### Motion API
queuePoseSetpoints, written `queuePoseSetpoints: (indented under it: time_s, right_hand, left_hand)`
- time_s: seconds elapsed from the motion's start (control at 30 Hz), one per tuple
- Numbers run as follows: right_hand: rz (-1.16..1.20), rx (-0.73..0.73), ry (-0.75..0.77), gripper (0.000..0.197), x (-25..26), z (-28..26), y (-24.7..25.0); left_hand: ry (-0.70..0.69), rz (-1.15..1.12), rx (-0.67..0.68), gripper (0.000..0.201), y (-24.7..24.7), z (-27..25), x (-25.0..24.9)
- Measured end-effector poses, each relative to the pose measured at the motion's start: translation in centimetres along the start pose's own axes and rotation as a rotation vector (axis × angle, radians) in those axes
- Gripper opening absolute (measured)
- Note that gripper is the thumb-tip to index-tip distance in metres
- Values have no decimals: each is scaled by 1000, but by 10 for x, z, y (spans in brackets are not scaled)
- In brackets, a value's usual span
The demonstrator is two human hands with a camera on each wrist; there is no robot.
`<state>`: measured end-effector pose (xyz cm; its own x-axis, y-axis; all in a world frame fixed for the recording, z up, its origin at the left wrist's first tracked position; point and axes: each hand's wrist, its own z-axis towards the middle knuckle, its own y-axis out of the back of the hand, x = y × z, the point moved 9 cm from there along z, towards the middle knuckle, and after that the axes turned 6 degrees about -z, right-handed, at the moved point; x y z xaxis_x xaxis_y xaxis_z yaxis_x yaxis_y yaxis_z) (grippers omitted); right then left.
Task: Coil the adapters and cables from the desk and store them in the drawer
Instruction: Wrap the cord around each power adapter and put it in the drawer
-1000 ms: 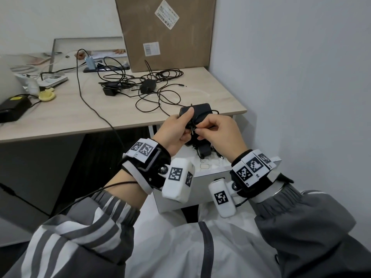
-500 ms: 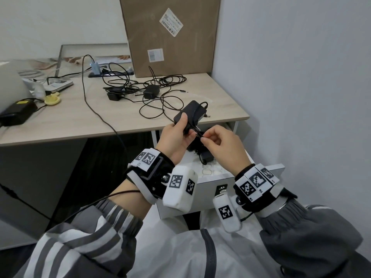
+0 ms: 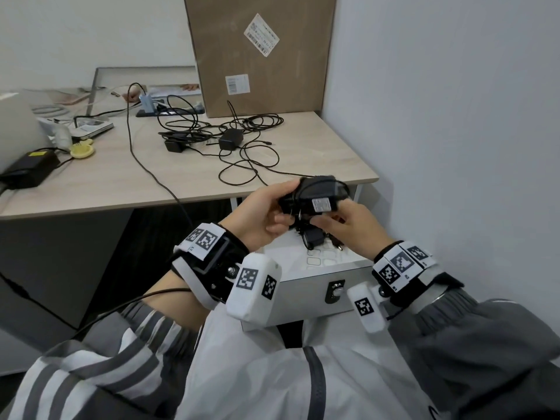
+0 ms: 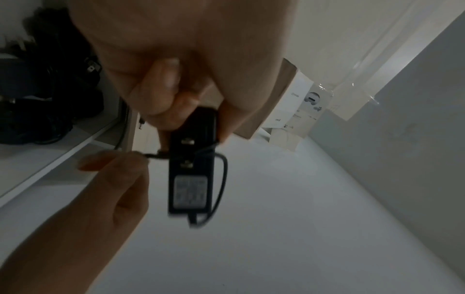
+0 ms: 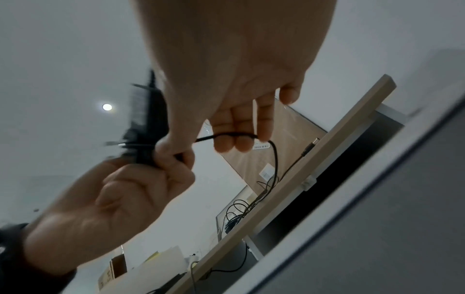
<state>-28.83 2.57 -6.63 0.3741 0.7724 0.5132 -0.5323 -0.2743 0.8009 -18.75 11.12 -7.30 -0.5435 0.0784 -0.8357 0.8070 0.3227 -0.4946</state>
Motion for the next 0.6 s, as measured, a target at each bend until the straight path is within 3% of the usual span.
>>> queuePoseSetpoints:
  time_s: [0.13,0.2,0.33,0.47,0.53,0.6]
  right_hand:
    - [-110,49,8,23,-14,10,8]
    - [-57,-45,-54,32,-24,14,25]
    - [-85,-105,-57,26,-7,18,35]
    - [-37,-130,3,17,28,16,27]
    - [52,-83,24,10,38,14,17]
    - [122,-29,26,15,39,11,9]
  left_hand:
    - [94,342,56,18,6,-5,3]
    - [90,553,1,19,18,-3,-1]
    - [31,869,-144,23,29,3,-9]
    - [-153,891,-343,28,30,11,-24]
    - [-271,757,-439,26,36,12,-34]
    - [-329,522,-449,22,42,13,-35]
